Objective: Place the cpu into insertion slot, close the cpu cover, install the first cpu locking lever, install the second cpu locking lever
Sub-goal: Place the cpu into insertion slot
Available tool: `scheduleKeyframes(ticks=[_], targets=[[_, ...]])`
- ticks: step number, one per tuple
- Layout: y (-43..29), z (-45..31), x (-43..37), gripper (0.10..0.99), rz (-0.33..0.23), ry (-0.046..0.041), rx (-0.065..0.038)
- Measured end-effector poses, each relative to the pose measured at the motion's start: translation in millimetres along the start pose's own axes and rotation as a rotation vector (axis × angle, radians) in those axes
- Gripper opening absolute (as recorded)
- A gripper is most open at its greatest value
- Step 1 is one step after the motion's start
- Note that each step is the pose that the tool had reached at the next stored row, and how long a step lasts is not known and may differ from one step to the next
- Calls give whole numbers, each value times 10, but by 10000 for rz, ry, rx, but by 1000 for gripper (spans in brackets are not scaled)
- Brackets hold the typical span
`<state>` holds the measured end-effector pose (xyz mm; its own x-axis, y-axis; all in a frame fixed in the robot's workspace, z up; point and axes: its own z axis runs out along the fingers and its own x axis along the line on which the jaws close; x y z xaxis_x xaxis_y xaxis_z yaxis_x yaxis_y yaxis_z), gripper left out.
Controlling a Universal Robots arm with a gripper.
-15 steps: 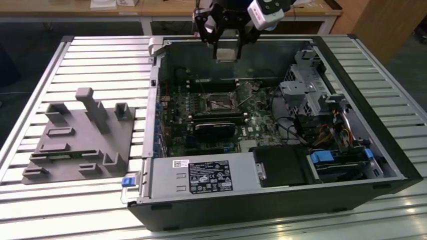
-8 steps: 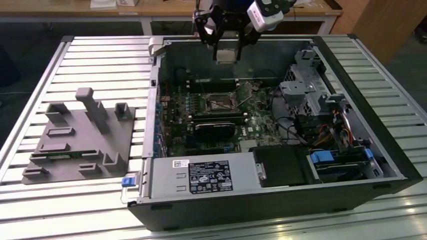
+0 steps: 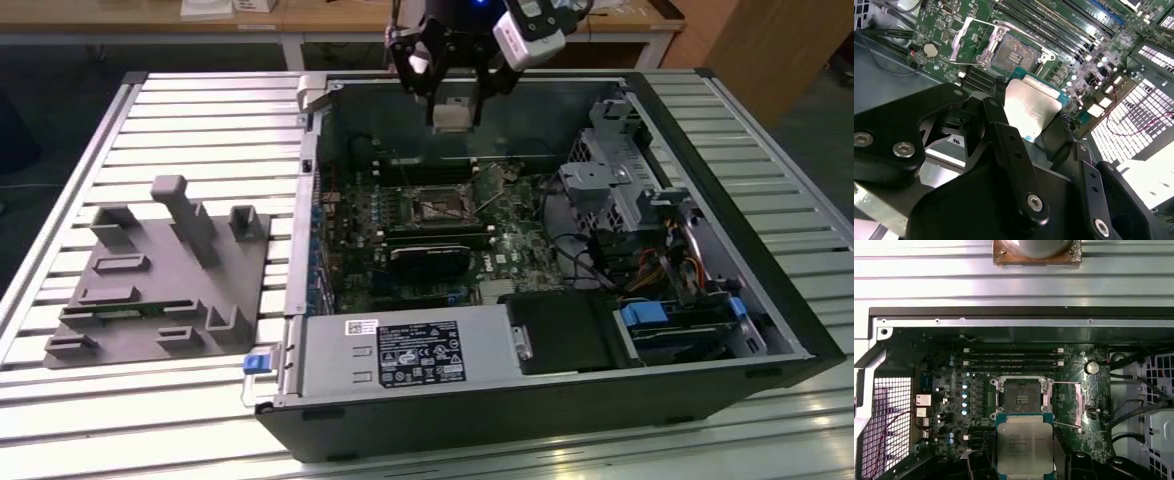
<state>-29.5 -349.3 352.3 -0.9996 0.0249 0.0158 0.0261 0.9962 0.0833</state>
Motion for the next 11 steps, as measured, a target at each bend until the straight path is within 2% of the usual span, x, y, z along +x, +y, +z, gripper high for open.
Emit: scheduleKeyframes(ticks=[11], targets=[[-11,128,-2,541,-6,-70,-1]])
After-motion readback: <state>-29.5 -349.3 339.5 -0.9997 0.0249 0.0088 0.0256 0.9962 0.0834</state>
